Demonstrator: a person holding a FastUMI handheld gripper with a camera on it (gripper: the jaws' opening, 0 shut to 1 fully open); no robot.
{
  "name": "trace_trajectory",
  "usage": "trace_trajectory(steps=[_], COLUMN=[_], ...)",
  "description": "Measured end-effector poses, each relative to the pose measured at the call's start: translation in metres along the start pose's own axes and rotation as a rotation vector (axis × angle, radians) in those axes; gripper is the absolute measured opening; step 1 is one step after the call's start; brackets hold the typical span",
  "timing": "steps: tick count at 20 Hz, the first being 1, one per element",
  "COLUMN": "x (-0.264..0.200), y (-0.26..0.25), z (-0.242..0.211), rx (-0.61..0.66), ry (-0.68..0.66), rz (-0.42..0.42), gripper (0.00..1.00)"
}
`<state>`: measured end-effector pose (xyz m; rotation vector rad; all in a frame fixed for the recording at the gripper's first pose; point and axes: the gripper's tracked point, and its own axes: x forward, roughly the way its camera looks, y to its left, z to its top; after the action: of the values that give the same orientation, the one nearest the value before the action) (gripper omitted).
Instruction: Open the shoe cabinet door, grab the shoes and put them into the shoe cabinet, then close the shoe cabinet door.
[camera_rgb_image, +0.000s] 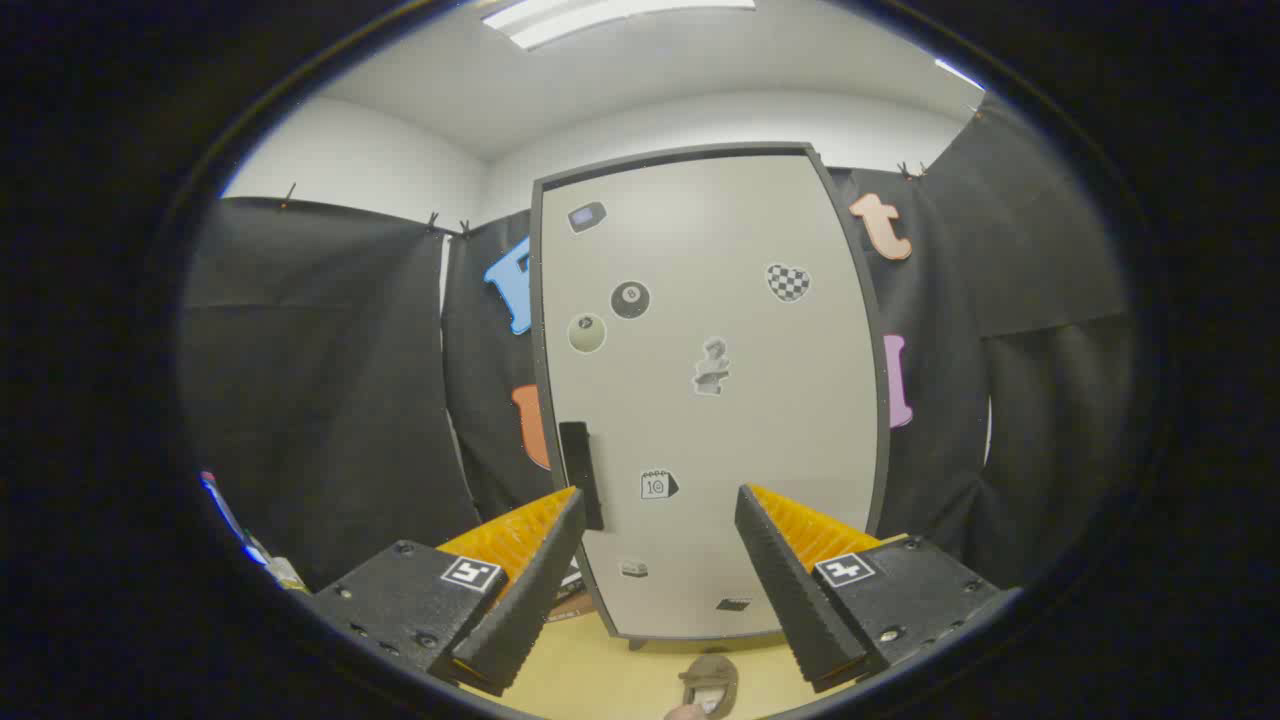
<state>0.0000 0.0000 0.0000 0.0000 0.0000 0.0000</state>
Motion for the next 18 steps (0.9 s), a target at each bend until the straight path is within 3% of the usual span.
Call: trace_trajectory(steps=[18], x=[0.0018], y=[0.0044], z=[0.0018], rx=[-0.008], ry=[-0.028], rz=[0.025], gripper=[0.99])
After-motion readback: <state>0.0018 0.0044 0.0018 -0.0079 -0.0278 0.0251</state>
